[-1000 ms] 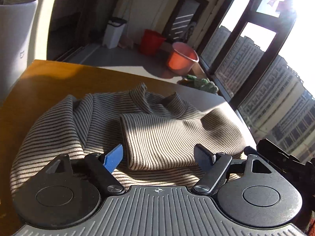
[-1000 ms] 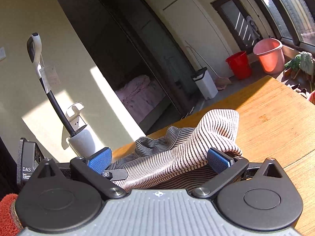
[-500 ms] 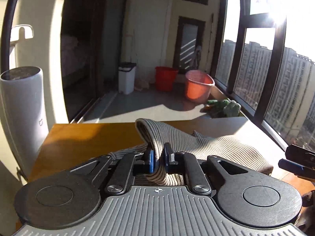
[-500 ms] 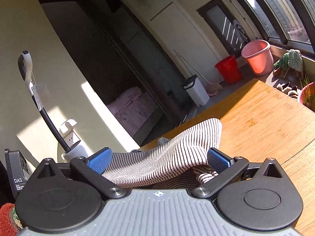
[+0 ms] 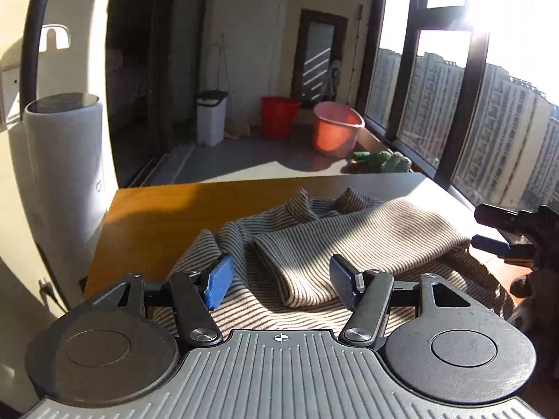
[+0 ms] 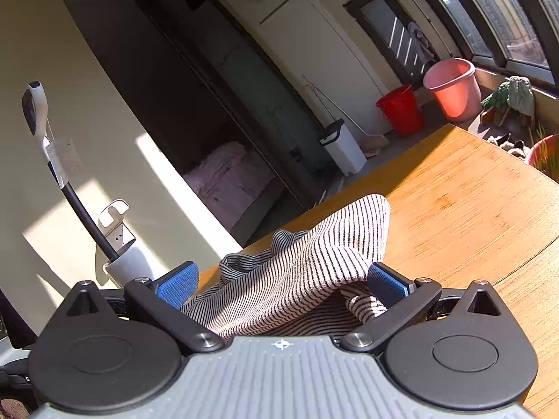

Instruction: Fold clothes

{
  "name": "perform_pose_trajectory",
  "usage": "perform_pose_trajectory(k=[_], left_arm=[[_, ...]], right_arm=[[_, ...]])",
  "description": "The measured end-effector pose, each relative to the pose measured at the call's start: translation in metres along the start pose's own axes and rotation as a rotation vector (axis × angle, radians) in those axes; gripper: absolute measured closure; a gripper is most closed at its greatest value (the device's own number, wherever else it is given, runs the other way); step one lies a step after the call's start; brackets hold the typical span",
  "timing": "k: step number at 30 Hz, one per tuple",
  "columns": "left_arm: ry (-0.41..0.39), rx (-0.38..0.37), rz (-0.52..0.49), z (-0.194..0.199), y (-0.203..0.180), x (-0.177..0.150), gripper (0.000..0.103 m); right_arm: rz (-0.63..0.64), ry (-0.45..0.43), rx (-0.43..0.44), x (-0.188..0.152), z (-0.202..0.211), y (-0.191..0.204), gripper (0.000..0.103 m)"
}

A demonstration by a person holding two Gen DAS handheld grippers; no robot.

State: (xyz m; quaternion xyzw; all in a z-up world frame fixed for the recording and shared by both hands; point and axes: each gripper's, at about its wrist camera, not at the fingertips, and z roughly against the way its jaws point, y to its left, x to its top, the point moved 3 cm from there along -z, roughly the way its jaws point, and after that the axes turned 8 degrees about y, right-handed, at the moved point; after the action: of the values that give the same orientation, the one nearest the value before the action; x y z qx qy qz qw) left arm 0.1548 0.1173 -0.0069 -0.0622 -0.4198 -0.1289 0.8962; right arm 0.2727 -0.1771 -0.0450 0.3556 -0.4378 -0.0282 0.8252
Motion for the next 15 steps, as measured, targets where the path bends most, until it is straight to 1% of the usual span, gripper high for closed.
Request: perform_pose_trajectory(k=[1,3,4,6,10,12,13,14,15], left_arm=[[0.019,-0.018,-0.098,0.014,-0.01,-0.01,0.025],[0.109,-0.067,-0.295,0.035,-0.036,-0.033,0.019],[0.159,-0.079,-0.372,0.043,-0.046,-0.045,0.017],[0.21,-0.058,-0.447,0.053,-0.056,-0.06,0.017],[0.26,-0.008,-0.472,0.052,-0.063,-0.077,0.019],[0.283,0.012,-0.478,0.042,-0.063,-0.084,0.028],[0.293,0.029,-0.477,0.037,-0.062,-0.085,0.041],[0.294,0.04,-0.473,0.031,-0.06,-0.085,0.05],[0.287,0.044,-0.464,0.029,-0.058,-0.083,0.055]], right_arm=[[0.0,0.001,-0.001,0.0,0.0,0.0,0.0],[0.001,0.003,-0.002,0.0,0.0,0.0,0.0],[0.001,0.004,-0.002,-0.001,0.0,0.0,0.0],[0.004,0.01,0.002,-0.001,-0.001,0.0,0.0],[0.029,0.028,0.02,-0.002,-0.002,0.006,0.0],[0.048,0.027,0.012,-0.001,0.003,0.014,0.0],[0.061,0.021,0.015,-0.001,0.008,0.02,0.0],[0.077,0.013,0.029,-0.002,0.015,0.028,0.0],[0.095,0.007,0.041,-0.004,0.023,0.036,0.0]])
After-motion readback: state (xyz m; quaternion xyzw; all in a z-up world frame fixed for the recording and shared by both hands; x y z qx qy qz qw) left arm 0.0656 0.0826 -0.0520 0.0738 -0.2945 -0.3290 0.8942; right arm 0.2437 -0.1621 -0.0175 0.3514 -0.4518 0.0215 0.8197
